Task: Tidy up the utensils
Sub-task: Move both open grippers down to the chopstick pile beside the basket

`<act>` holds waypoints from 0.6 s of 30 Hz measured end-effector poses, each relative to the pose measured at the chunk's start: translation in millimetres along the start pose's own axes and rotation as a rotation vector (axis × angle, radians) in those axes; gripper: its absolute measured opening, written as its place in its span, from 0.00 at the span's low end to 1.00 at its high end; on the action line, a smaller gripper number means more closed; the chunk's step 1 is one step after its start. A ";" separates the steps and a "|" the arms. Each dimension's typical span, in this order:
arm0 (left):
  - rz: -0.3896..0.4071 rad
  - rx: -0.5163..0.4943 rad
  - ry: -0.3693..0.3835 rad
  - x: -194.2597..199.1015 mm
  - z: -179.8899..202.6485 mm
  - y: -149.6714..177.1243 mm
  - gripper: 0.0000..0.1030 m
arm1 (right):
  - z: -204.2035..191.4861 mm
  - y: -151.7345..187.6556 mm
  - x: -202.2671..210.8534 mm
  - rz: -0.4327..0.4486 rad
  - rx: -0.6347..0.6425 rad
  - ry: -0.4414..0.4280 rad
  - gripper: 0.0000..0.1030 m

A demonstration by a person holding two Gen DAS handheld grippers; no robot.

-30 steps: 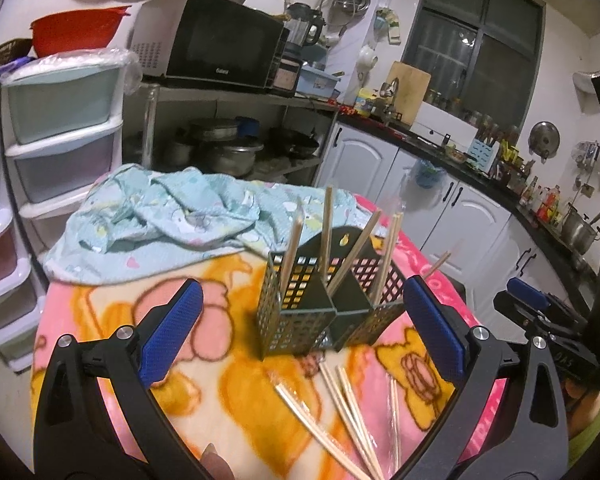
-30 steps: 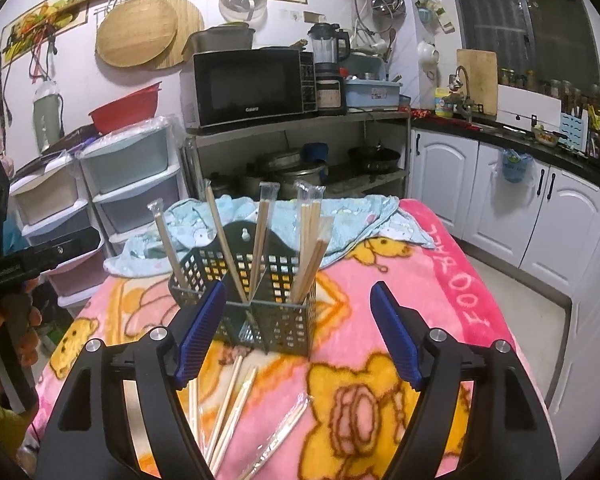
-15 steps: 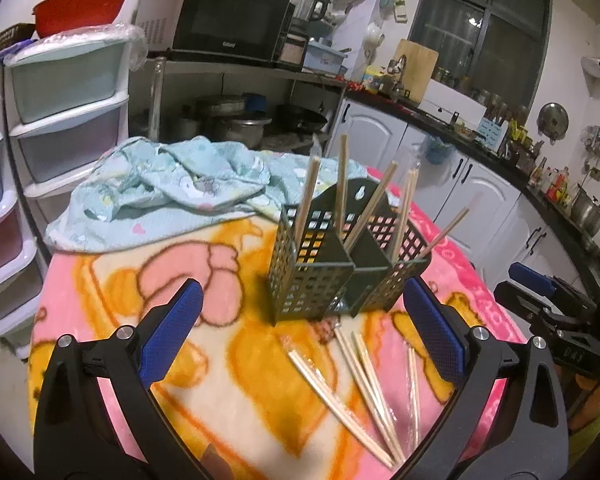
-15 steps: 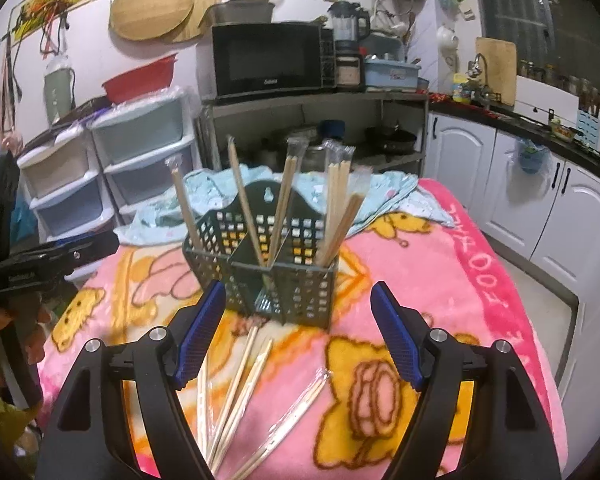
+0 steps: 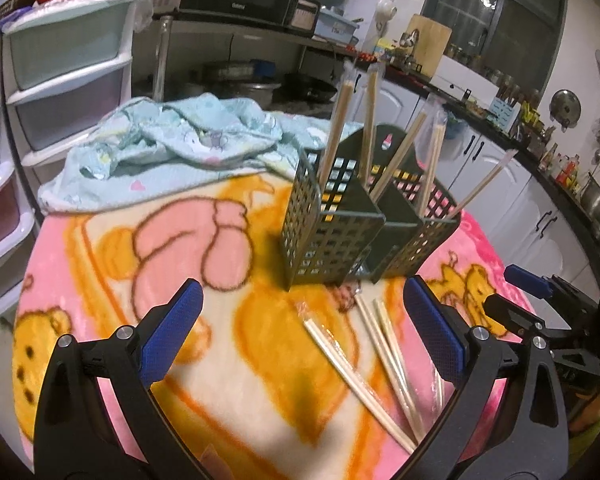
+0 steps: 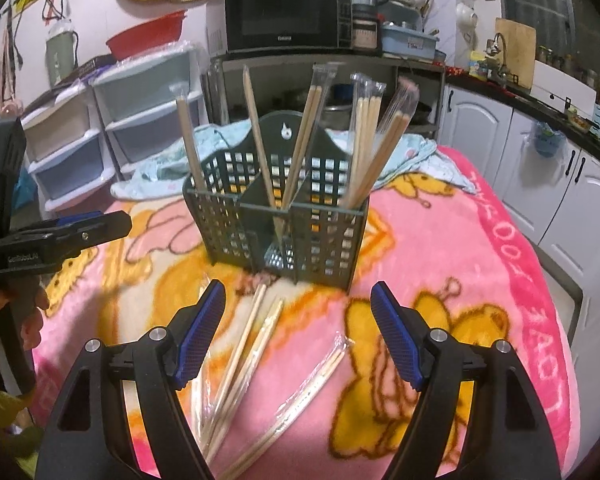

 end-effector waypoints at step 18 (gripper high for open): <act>-0.191 0.061 0.036 -52.1 -7.7 26.6 0.62 | -7.4 25.8 -58.8 -0.166 -0.033 -0.075 0.50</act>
Point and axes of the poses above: each gripper's, at about its wrist camera, not at the fingertips, and x roughly against the way its jaws point, z to its right, y to its underside, the point moved 2 cm from there along -x, roughly the way its jaws point, and after that the axes turned 13 degrees about x, right-handed, at the moved point
